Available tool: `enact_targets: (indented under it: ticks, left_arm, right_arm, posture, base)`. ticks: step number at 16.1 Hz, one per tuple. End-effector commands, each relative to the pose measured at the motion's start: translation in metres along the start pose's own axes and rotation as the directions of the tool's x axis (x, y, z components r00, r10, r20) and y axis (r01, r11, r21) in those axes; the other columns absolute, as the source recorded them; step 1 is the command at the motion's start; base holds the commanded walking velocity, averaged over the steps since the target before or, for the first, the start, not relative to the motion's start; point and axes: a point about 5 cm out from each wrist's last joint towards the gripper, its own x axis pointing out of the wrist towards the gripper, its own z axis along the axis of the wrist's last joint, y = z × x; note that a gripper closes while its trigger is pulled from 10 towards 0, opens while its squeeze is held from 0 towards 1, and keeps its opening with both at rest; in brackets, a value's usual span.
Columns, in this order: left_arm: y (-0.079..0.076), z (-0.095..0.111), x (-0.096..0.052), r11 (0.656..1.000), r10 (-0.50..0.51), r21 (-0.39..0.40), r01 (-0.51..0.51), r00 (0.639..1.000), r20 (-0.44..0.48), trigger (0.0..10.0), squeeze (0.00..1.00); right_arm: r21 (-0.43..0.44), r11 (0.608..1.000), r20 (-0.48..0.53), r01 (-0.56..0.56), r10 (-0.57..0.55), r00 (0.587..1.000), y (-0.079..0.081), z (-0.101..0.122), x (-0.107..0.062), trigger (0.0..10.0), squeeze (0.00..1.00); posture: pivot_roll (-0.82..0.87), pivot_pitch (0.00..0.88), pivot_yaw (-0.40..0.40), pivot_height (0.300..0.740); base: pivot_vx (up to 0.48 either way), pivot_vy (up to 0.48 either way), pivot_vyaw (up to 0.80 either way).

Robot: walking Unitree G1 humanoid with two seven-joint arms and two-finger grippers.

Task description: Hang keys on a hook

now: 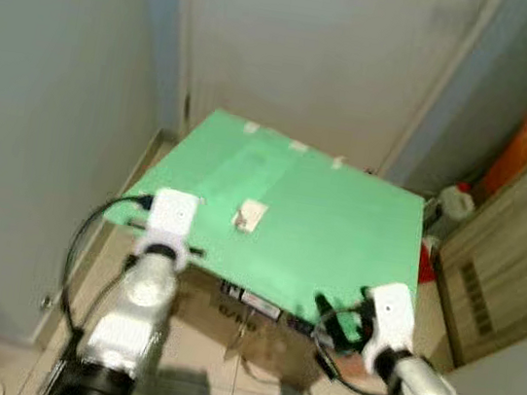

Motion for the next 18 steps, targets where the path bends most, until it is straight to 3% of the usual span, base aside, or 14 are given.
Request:
enact_targets:
  ticks: [1,12,18]
  left_arm:
    - [-0.0066,0.0012,0.0014,1.000,-0.021,-0.007,0.021,1.000,0.002,10.0,1.00]
    - [-0.0130,-0.0072,0.0047,0.998,-0.062,0.018,0.062,0.998,-0.019,10.0,1.00]
    - [-0.0092,-0.0084,0.0078,0.996,-0.088,0.033,0.088,0.996,-0.008,10.0,1.00]
  right_arm:
    - [-0.005,0.999,-0.022,0.036,-0.036,0.999,-0.0068,-0.0040,-0.0038,10.0,0.00]
    - [-0.016,0.999,-0.015,0.046,-0.047,0.999,-0.0075,-0.0025,-0.0068,10.0,0.00]
    - [-0.010,0.999,-0.013,0.050,-0.050,0.999,-0.0043,-0.0035,-0.0072,10.0,0.00]
  posture:
    - [-0.04,0.073,-0.078,0.740]
    - [-0.04,0.055,-0.075,0.740]
    - [-0.05,0.059,-0.071,0.740]
  base:
    - [0.000,0.000,0.00]
    - [0.000,0.000,0.00]
    - [0.000,0.000,0.00]
